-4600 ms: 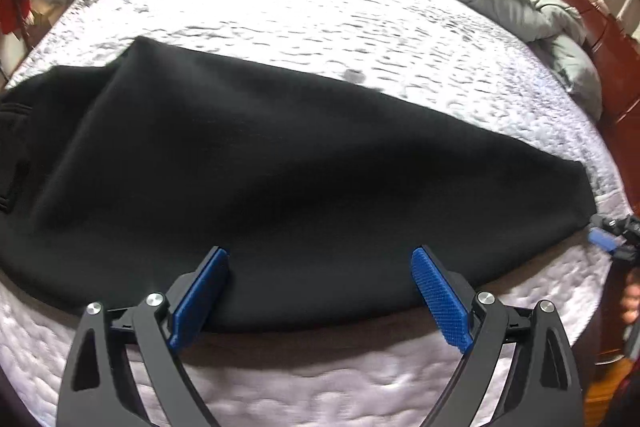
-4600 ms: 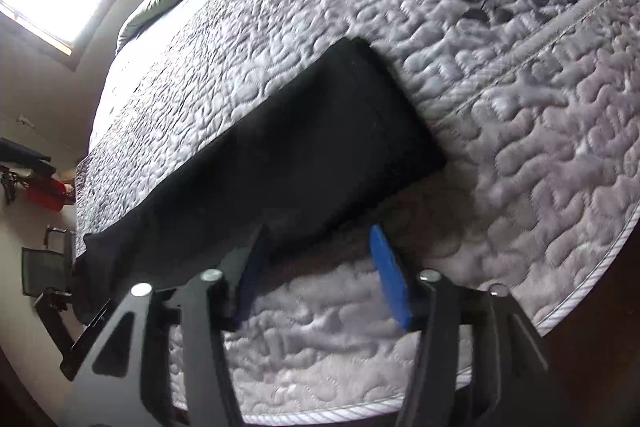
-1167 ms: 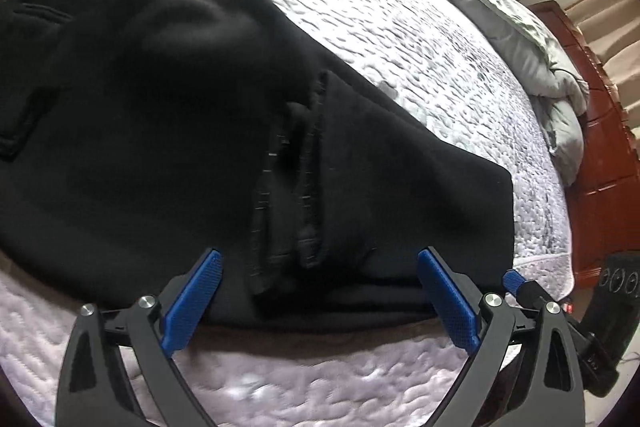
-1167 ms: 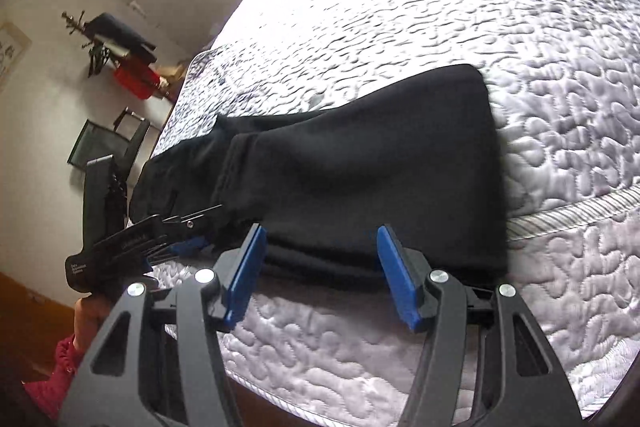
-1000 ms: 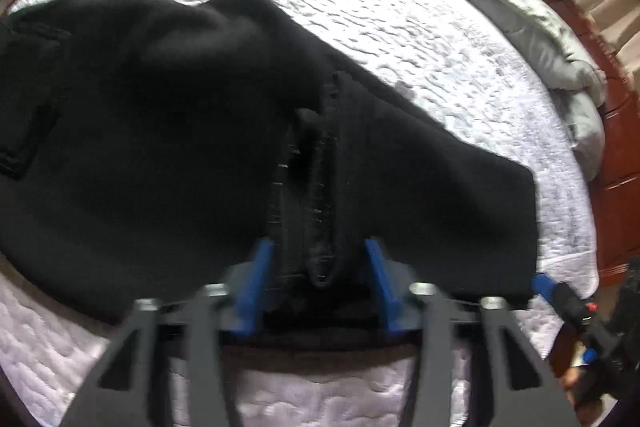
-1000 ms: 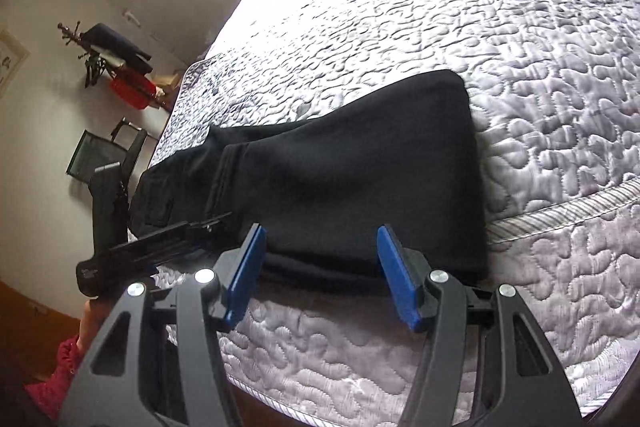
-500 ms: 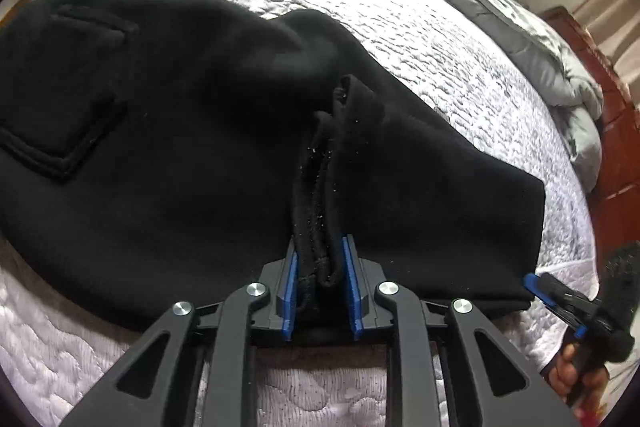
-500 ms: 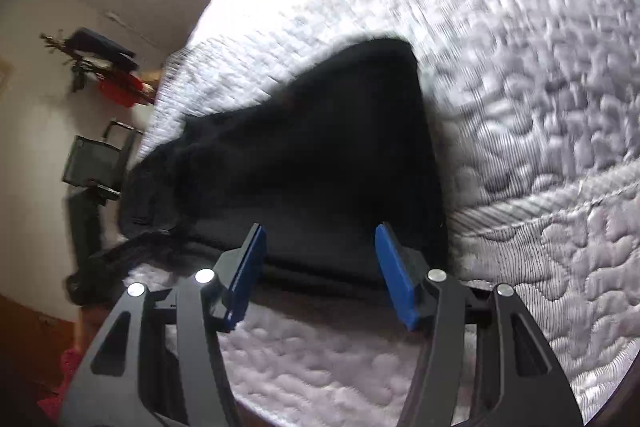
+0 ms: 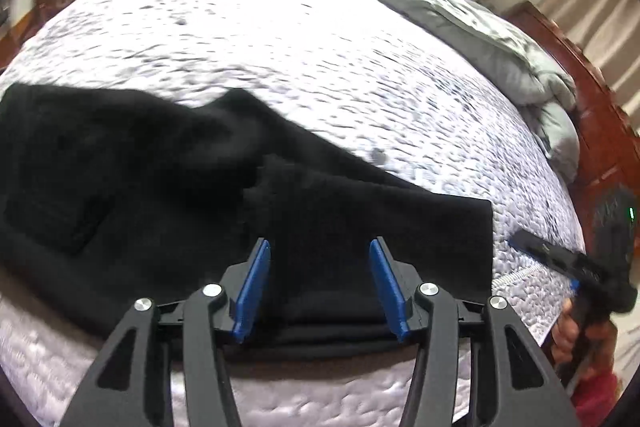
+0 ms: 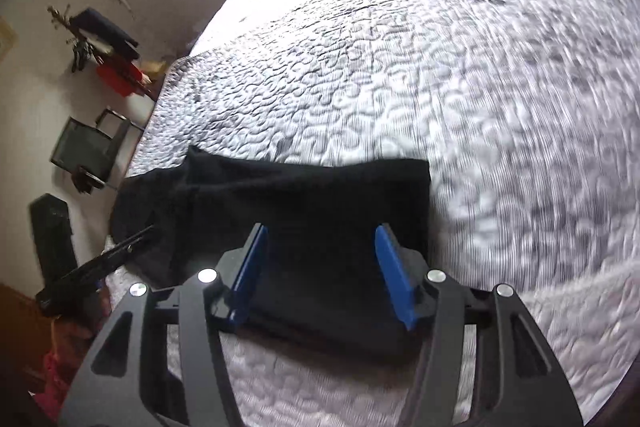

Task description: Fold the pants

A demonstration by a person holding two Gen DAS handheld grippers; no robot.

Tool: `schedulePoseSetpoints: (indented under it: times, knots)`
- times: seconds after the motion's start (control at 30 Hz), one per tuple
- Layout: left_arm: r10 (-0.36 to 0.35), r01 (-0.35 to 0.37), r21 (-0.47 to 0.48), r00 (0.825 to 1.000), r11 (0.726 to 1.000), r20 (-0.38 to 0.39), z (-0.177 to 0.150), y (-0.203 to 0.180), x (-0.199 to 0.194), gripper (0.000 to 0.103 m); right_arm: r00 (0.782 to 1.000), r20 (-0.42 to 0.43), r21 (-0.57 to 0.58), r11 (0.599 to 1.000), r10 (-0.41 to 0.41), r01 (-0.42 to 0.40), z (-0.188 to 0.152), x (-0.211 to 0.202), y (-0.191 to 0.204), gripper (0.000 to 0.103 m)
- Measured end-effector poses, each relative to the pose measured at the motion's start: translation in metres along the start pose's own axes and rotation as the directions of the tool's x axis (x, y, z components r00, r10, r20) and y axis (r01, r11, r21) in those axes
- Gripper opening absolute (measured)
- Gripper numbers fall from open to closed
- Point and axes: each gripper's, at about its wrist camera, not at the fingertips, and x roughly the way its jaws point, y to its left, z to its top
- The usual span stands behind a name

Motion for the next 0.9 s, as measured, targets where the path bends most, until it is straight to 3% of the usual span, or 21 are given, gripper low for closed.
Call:
schedulePoseSetpoints:
  times: [0.17,0.33,0.47,0.53,0.67,0.8,0.9]
  knots:
    - [0.009,-0.011,-0.009,0.994,1.000,-0.113,0.003,0.004,0.046,0.052,0.996,-0.081,0.063,0.997,-0.044,0.049,0.023,0.040,-0.017,0.050]
    - [-0.002,0.001,-0.007,0.994,1.000,-0.114,-0.009,0.009,0.050,0.052,0.995,-0.100,0.156,0.988,-0.004,0.020,0.019,0.065,-0.040,0.044]
    - [-0.002,0.002,0.000,0.994,1.000,-0.112,-0.007,0.007,0.043,0.052,0.996,-0.084,0.156,0.988,0.011,0.002,0.018,0.051,-0.035,0.045]
    - [0.024,-0.025,-0.009,0.995,1.000,-0.100,-0.010,0.006,0.031,0.055,0.998,-0.069,0.128,0.992,0.008,0.001,0.010,0.034,-0.028,0.054]
    - [0.005,-0.004,0.016,0.999,1.000,-0.050,-0.026,-0.003,0.014,0.061,0.998,-0.064,0.060,0.998,0.016,-0.012,-0.023,0.007,-0.011,0.055]
    - [0.003,-0.001,0.017,0.996,1.000,-0.085,-0.043,-0.003,0.025,0.062,0.994,-0.103,0.094,0.995,-0.026,0.036,-0.054,0.014,-0.021,0.053]
    - [0.027,-0.023,0.066,0.998,0.998,-0.055,-0.049,-0.005,0.032,0.062,0.996,-0.093,0.137,0.990,-0.010,0.022,-0.063,0.028,-0.035,0.053]
